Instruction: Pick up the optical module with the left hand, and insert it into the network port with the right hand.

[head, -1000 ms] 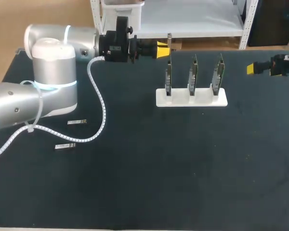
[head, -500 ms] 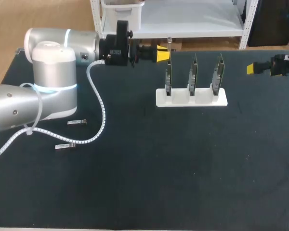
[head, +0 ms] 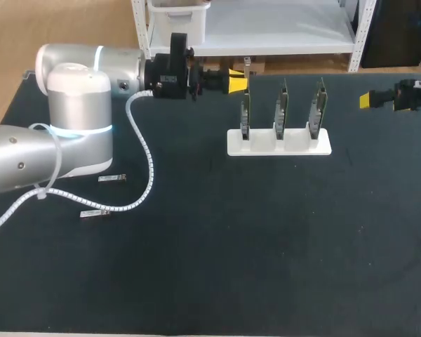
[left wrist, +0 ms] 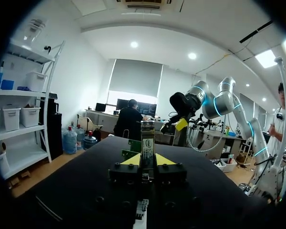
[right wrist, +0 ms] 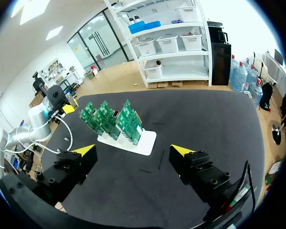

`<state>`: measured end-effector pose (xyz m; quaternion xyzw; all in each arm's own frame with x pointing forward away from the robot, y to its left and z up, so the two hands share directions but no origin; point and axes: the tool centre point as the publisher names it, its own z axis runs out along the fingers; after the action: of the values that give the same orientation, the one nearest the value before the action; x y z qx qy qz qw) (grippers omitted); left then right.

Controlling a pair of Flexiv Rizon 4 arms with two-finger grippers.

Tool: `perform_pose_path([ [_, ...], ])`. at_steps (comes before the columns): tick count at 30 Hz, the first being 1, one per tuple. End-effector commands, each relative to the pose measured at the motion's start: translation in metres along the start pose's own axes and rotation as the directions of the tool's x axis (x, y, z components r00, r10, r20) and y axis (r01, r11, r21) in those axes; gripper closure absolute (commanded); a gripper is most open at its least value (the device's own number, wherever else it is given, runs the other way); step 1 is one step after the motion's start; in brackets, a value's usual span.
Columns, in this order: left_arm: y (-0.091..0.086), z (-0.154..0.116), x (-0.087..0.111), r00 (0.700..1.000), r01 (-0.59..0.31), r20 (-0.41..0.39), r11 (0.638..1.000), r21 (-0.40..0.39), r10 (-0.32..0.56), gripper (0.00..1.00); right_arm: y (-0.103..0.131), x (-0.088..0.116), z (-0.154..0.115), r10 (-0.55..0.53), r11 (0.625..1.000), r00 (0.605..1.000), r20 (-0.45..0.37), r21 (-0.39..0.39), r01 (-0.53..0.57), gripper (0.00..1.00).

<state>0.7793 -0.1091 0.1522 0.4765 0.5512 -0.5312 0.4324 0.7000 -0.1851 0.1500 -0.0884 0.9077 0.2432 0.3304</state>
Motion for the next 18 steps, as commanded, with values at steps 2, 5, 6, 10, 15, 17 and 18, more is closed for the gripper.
perform_pose_path([
  [2,-0.0021,0.0013,-0.0001,1.0,-0.003,0.002,1.0,-0.002,0.003,1.0,0.0,0.0,0.0,0.0,1.0,1.0,0.0,0.0,0.0,0.0],
  [5,-0.0029,0.0024,-0.0001,1.0,-0.005,0.002,1.0,0.002,0.005,1.0,0.0,0.0,0.0,0.0,1.0,1.0,0.0,0.0,0.0,0.0],
  [6,-0.0033,0.0027,-0.0001,1.0,-0.005,0.002,1.0,0.003,0.005,1.0,0.0,0.0,0.0,0.0,1.0,1.0,0.0,0.0,0.0,0.0],
  [10,-0.0038,0.003,0.0004,1.0,-0.01,-0.003,1.0,0.003,0.01,1.0,0.0,0.0,0.0,0.0,1.0,1.0,0.0,0.0,0.0,0.0],
  [15,-0.0039,0.0,0.0007,1.0,-0.018,-0.006,1.0,-0.001,0.018,1.0,0.0,0.0,0.0,0.0,1.0,1.0,0.0,0.0,0.0,0.0],
  [17,-0.0036,-0.0027,0.0007,1.0,-0.019,-0.006,1.0,-0.009,0.019,1.0,0.0,0.0,0.0,0.0,1.0,1.0,0.0,0.0,0.0,0.0],
  [18,-0.0036,-0.0027,0.0007,1.0,-0.019,-0.006,1.0,-0.009,0.019,1.0,0.0,0.0,0.0,0.0,1.0,1.0,0.0,0.0,0.0,0.0],
])
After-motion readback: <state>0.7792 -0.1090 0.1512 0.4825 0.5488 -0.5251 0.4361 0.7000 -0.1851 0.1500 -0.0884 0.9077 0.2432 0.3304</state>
